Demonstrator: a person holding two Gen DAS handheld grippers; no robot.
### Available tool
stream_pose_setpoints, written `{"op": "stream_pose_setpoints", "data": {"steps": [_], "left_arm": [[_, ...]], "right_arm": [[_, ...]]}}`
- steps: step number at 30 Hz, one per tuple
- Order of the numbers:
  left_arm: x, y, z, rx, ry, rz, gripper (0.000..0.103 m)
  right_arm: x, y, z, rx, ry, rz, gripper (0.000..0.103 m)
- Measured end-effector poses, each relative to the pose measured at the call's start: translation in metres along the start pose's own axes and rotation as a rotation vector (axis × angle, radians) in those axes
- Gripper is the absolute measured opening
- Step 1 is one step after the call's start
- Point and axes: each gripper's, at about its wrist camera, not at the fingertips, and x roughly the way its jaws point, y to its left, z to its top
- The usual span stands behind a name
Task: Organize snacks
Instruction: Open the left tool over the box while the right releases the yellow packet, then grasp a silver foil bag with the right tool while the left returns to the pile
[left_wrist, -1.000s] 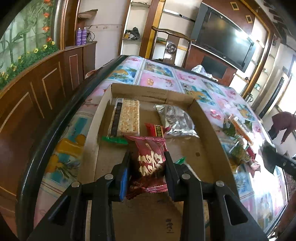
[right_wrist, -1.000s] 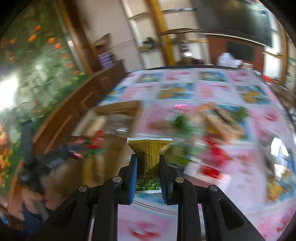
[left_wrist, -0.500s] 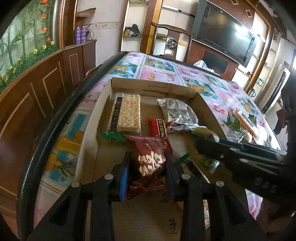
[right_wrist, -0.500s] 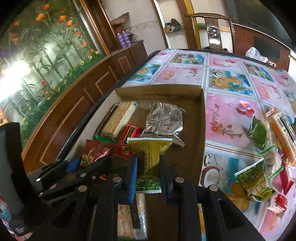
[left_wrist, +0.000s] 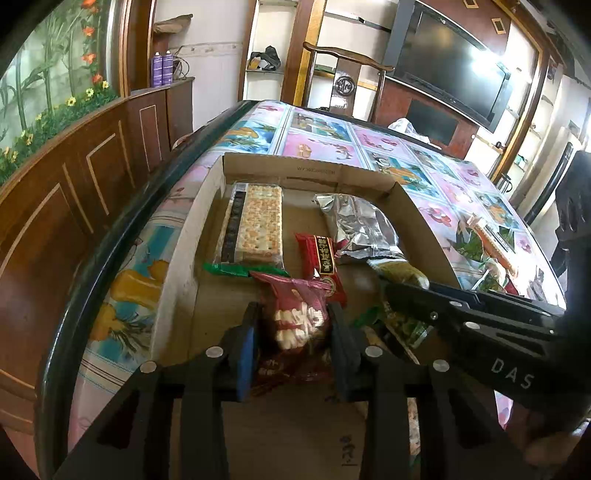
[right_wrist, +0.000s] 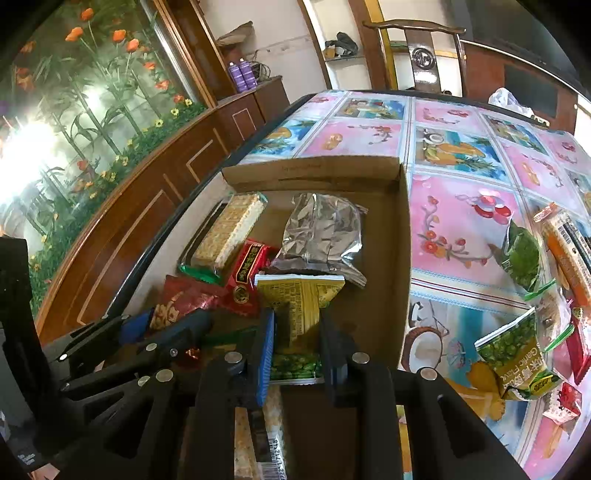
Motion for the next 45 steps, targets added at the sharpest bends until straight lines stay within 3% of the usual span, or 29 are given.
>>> {"op": "stream_pose_setpoints", "data": {"steps": [3, 6, 13, 19, 24, 28, 31, 33, 35, 38, 40, 44, 45], "left_arm": [[-0.002, 0.002, 0.001, -0.012, -0.014, -0.010, 0.057], [-0.005, 0.003, 0.001, -0.020, -0.024, -0.024, 0.060], [-0.022, -0.001, 0.002, -0.010, -0.103, -0.092, 0.060], [-0.035, -0.004, 0.004, -0.014, -0.166, -0.154, 0.062], [-0.035, -0.008, 0.006, -0.009, -0.171, -0.188, 0.063], [-0.041, -0.024, 0.002, 0.037, -0.145, -0.203, 0.063], [-0.048, -0.052, -0.001, 0.088, -0.098, -0.248, 0.065], [-0.052, -0.077, -0.003, 0.129, -0.065, -0.297, 0.070], [-0.050, -0.112, -0.005, 0.176, -0.007, -0.355, 0.076], [-0.040, -0.157, -0.011, 0.232, 0.078, -0.418, 0.083], [-0.025, -0.188, -0.013, 0.261, 0.146, -0.408, 0.083], [0.002, -0.227, -0.018, 0.259, 0.249, -0.398, 0.083], [0.006, -0.231, -0.018, 0.252, 0.264, -0.397, 0.083]], "right_arm": [[-0.004, -0.002, -0.002, 0.012, -0.007, 0.010, 0.029], [-0.012, -0.004, -0.002, 0.020, -0.017, 0.039, 0.030], [-0.064, -0.013, -0.006, 0.018, -0.138, 0.142, 0.030], [-0.114, -0.056, -0.013, 0.050, -0.273, 0.087, 0.030], [-0.151, -0.132, -0.023, 0.181, -0.342, 0.005, 0.030], [-0.178, -0.215, -0.027, 0.278, -0.307, -0.197, 0.030], [-0.193, -0.279, -0.037, 0.372, -0.288, -0.334, 0.044], [-0.196, -0.307, -0.045, 0.401, -0.279, -0.383, 0.044], [-0.194, -0.339, -0.061, 0.485, -0.291, -0.336, 0.044], [-0.187, -0.360, -0.066, 0.567, -0.235, -0.214, 0.044], [-0.183, -0.354, -0.062, 0.523, -0.222, -0.208, 0.058], [-0.174, -0.331, -0.057, 0.407, -0.167, -0.202, 0.067], [-0.169, -0.330, -0.057, 0.384, -0.154, -0.205, 0.074]]}}
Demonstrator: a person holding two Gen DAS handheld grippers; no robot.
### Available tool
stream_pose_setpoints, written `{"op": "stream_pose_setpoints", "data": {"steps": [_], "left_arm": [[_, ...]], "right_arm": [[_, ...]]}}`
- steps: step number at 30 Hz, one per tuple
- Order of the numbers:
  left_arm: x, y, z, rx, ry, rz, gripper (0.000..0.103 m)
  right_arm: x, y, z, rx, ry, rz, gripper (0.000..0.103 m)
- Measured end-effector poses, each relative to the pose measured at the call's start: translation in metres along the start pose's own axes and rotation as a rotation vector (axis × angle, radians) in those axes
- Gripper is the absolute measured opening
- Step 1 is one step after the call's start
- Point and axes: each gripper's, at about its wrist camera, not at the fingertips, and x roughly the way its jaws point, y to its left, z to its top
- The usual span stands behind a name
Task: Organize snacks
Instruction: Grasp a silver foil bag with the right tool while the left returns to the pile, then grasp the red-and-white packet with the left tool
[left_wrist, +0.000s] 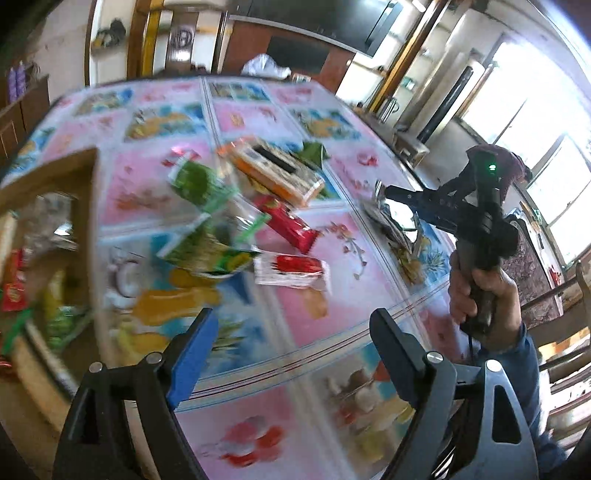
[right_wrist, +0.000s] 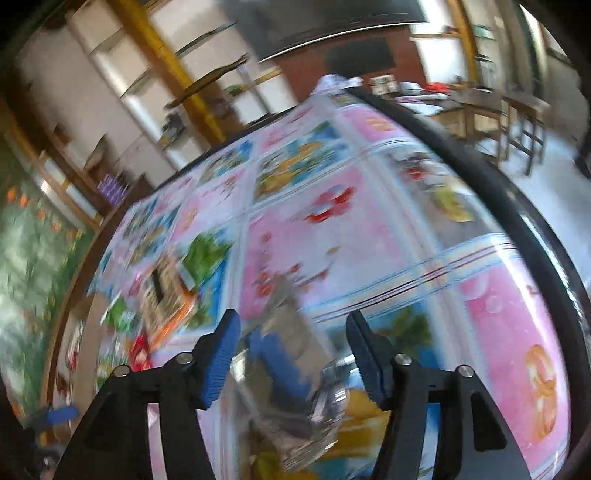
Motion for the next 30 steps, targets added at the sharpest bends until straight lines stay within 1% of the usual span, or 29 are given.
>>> {"op": "stream_pose_setpoints", "data": {"steps": [1, 2, 4, 5, 6, 7, 8, 10, 13, 16, 19, 20, 21, 22, 23, 25, 27, 28, 29, 30], "left_arm": [[0.007, -0.002, 0.002, -0.011, 0.016, 0.005, 0.083], [0.011, -0.004, 0.003, -0.016, 0.027, 0.016, 0.083], [0.017, -0.007, 0.004, -0.016, 0.038, 0.046, 0.083], [0.019, -0.008, 0.004, -0.016, 0.043, 0.061, 0.083], [0.020, -0.008, 0.004, -0.020, 0.045, 0.074, 0.083], [0.021, -0.007, 0.005, -0.029, 0.047, 0.081, 0.083], [0.023, -0.006, 0.005, -0.044, 0.051, 0.088, 0.083], [0.026, -0.004, 0.007, -0.074, 0.058, 0.100, 0.083], [0.034, -0.007, 0.012, -0.106, 0.062, 0.129, 0.083], [0.043, -0.010, 0.021, -0.122, 0.051, 0.182, 0.083], [0.056, -0.010, 0.031, -0.145, 0.049, 0.234, 0.083], [0.063, -0.010, 0.034, -0.162, 0.057, 0.234, 0.083], [0.068, -0.010, 0.036, -0.166, 0.060, 0.232, 0.083], [0.074, -0.012, 0.038, -0.164, 0.064, 0.245, 0.083], [0.076, -0.017, 0.040, -0.142, 0.051, 0.271, 0.082], [0.083, -0.028, 0.043, -0.079, 0.039, 0.306, 0.067], [0.087, -0.036, 0.044, -0.017, 0.036, 0.358, 0.040], [0.087, -0.038, 0.043, 0.012, 0.040, 0.352, 0.034], [0.086, -0.039, 0.041, 0.025, 0.051, 0.332, 0.031], [0.084, -0.039, 0.038, 0.033, 0.059, 0.314, 0.031]], "right_arm": [[0.000, 0.004, -0.004, -0.044, 0.011, -0.014, 0.077], [0.002, 0.013, -0.007, -0.100, 0.016, -0.043, 0.079], [0.008, 0.028, -0.014, -0.198, 0.028, -0.101, 0.085], [0.012, 0.036, -0.019, -0.253, 0.035, -0.144, 0.085], [0.015, 0.038, -0.023, -0.278, 0.040, -0.172, 0.085], [0.018, 0.041, -0.026, -0.308, 0.043, -0.219, 0.085], [0.016, 0.041, -0.027, -0.311, 0.034, -0.219, 0.082], [0.012, 0.035, -0.026, -0.274, 0.017, -0.195, 0.062], [0.009, 0.028, -0.025, -0.231, 0.005, -0.197, 0.062], [0.008, 0.027, -0.023, -0.220, 0.000, -0.202, 0.062], [0.006, 0.024, -0.020, -0.191, -0.002, -0.179, 0.062], [0.006, 0.023, -0.020, -0.185, -0.003, -0.173, 0.062], [0.006, 0.022, -0.019, -0.180, -0.003, -0.168, 0.062], [0.006, 0.021, -0.018, -0.176, -0.004, -0.164, 0.062], [0.006, 0.021, -0.018, -0.173, -0.004, -0.161, 0.062], [0.005, 0.019, -0.017, -0.159, -0.005, -0.149, 0.062], [0.004, 0.017, -0.017, -0.141, -0.008, -0.135, 0.062], [0.004, 0.015, -0.016, -0.132, -0.008, -0.127, 0.062], [0.004, 0.015, -0.016, -0.129, -0.008, -0.125, 0.062], [0.004, 0.016, -0.016, -0.131, -0.007, -0.126, 0.062]]}}
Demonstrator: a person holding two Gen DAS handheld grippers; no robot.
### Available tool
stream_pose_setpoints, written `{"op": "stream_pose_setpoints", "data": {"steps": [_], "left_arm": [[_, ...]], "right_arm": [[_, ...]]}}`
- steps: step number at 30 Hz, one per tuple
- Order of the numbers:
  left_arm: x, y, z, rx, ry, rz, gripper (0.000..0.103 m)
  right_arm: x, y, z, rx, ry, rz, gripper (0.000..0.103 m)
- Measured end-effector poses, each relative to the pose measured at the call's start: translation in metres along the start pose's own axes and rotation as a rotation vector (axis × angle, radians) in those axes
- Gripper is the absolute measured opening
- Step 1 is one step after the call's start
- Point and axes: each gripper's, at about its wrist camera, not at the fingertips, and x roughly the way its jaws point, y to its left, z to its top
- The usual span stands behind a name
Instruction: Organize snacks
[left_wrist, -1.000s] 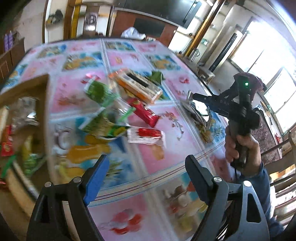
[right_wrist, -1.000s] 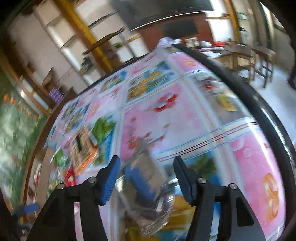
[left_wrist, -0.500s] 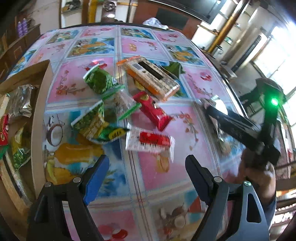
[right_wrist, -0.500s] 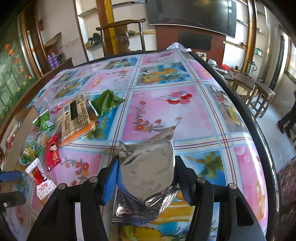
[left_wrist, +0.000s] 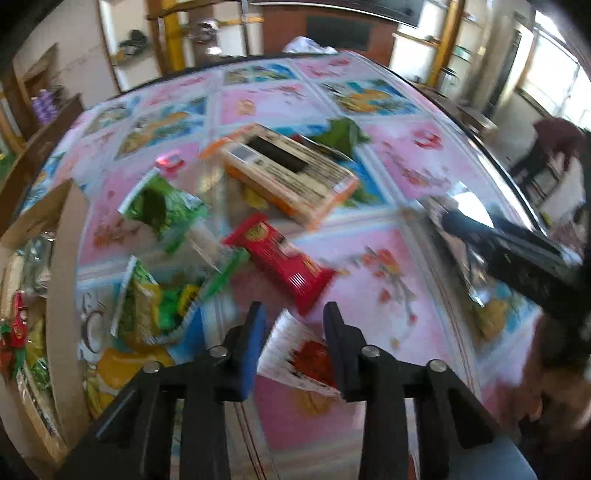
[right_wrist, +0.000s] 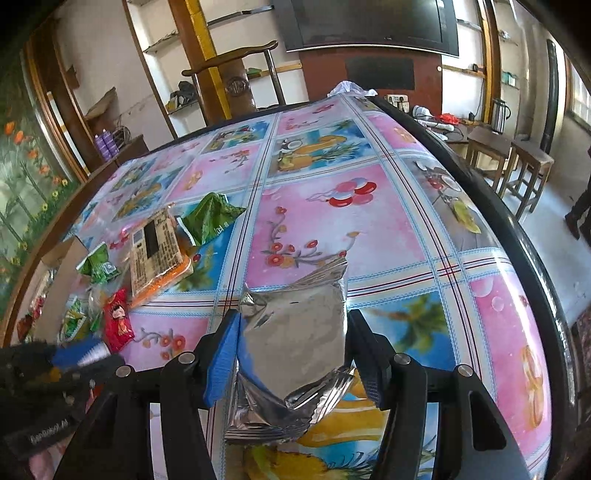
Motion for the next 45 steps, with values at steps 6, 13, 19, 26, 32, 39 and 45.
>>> {"op": "stream_pose_setpoints", "data": {"steps": [6, 13, 19, 26, 32, 39, 45], "left_arm": [[-0.023, 0.011, -0.032, 0.010, 0.018, -0.082, 0.048], [-0.057, -0.002, -0.043, 0.143, -0.092, -0.128, 0.073], [-0.035, -0.035, -0.048, 0.242, -0.037, -0.097, 0.077], [-0.020, -0.044, -0.053, 0.275, -0.061, -0.066, 0.034], [-0.019, -0.047, -0.054, 0.276, -0.113, -0.048, 0.020], [-0.019, -0.030, -0.017, 0.185, -0.188, -0.067, 0.020], [-0.014, -0.011, -0.001, 0.086, -0.257, -0.086, 0.020]], "right_arm": [[0.000, 0.002, 0.001, -0.002, 0.001, -0.003, 0.062], [0.000, 0.001, -0.001, 0.004, 0.001, 0.000, 0.062], [0.000, 0.001, -0.002, 0.000, 0.000, -0.004, 0.062], [-0.001, 0.010, -0.004, -0.052, -0.003, -0.024, 0.060], [-0.007, 0.008, -0.003, -0.027, -0.031, 0.004, 0.060], [-0.016, -0.005, 0.003, 0.051, -0.080, 0.048, 0.060], [-0.016, -0.005, 0.004, 0.056, -0.081, 0.067, 0.060]]}}
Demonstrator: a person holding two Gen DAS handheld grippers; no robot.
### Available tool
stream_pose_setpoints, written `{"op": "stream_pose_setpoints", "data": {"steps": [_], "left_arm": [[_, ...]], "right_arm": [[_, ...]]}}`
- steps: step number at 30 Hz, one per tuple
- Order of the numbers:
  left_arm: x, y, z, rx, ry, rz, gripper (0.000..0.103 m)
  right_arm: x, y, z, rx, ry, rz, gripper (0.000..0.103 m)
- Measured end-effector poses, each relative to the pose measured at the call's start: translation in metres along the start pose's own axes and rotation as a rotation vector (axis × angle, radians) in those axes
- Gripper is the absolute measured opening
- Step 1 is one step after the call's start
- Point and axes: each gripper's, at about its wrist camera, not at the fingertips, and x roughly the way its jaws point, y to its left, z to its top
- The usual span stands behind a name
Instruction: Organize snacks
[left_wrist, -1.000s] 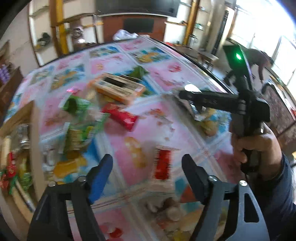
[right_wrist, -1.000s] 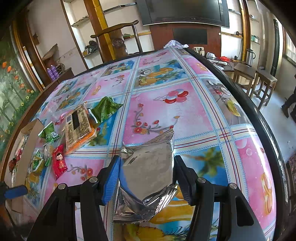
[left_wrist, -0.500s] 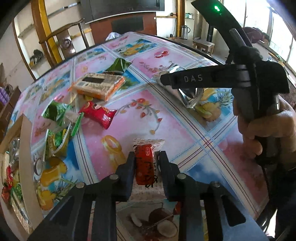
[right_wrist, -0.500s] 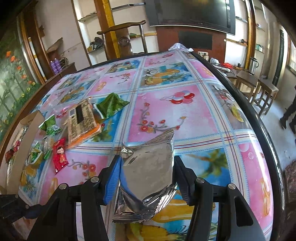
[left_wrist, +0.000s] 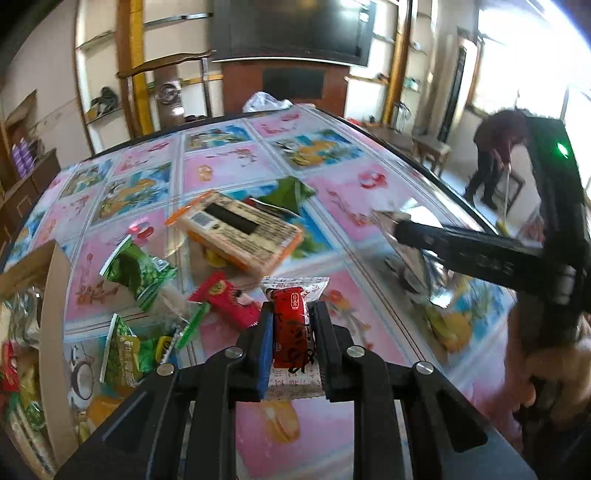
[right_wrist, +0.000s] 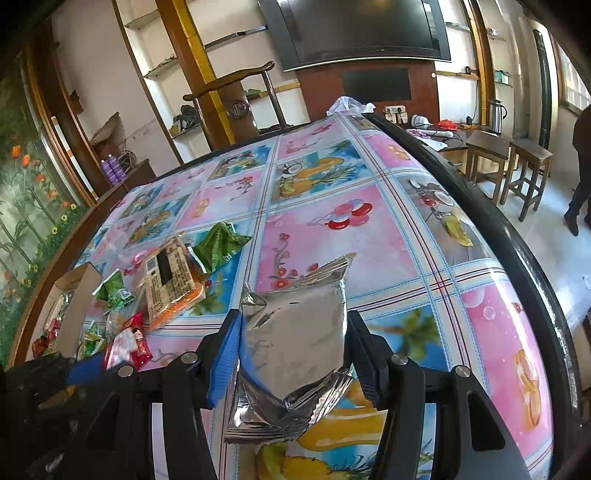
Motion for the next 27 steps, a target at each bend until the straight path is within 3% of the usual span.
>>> {"op": "stream_pose_setpoints", "data": {"steps": [14, 27], "left_arm": [[-0.012, 0.015, 0.002, -0.003, -0.070, 0.013, 0.020], [-0.021, 0.010, 0.001, 0.038, -0.118, 0.073, 0.020]], "right_arm": [[-0.010, 0.031, -0.006, -0.120, -0.051, 0.048, 0.060], [-0.013, 0.037, -0.008, -0.141, -0.064, 0.047, 0.060]]}}
